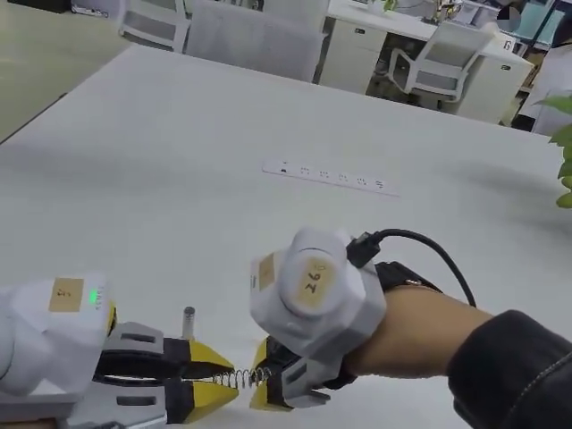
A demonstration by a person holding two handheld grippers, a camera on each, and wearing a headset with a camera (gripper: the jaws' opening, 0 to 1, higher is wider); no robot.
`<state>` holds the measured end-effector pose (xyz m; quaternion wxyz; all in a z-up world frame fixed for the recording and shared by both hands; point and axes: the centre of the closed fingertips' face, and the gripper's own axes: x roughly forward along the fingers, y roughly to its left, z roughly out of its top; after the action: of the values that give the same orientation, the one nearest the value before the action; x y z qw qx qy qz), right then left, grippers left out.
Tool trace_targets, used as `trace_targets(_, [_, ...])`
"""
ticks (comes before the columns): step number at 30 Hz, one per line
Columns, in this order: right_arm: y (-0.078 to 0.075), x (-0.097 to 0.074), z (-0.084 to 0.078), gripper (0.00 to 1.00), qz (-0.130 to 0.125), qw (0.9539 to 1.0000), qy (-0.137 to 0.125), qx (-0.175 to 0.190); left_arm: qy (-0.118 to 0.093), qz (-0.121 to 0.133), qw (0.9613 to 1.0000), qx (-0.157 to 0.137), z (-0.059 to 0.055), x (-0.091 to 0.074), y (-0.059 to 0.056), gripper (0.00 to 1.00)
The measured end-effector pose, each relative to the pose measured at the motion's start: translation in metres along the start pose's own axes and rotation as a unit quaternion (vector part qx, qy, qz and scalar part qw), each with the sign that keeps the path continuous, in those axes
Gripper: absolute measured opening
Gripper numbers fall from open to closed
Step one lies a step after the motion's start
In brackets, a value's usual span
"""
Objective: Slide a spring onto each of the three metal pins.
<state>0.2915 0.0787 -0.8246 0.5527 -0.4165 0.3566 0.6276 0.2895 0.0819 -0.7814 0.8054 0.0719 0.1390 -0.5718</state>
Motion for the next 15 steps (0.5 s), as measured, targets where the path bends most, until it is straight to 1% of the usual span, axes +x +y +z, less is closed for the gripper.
trace_targets(7, [-0.002,-0.005,0.005,0.09,-0.005,0.9999,-0.009,0.0,0.006,0.004,1.0,-0.003,-0.005,0.0,0.001,0.02])
trace_targets(11, [-0.002,-0.011,0.012,0.09,-0.004,0.9997,-0.024,0.006,0.009,0.005,0.9999,-0.002,-0.007,-0.001,0.003,0.03])
trace_targets(15, [0.001,-0.017,0.023,0.09,0.002,0.9987,-0.049,0.012,0.014,0.004,0.9999,-0.003,-0.011,0.0,0.002,0.03])
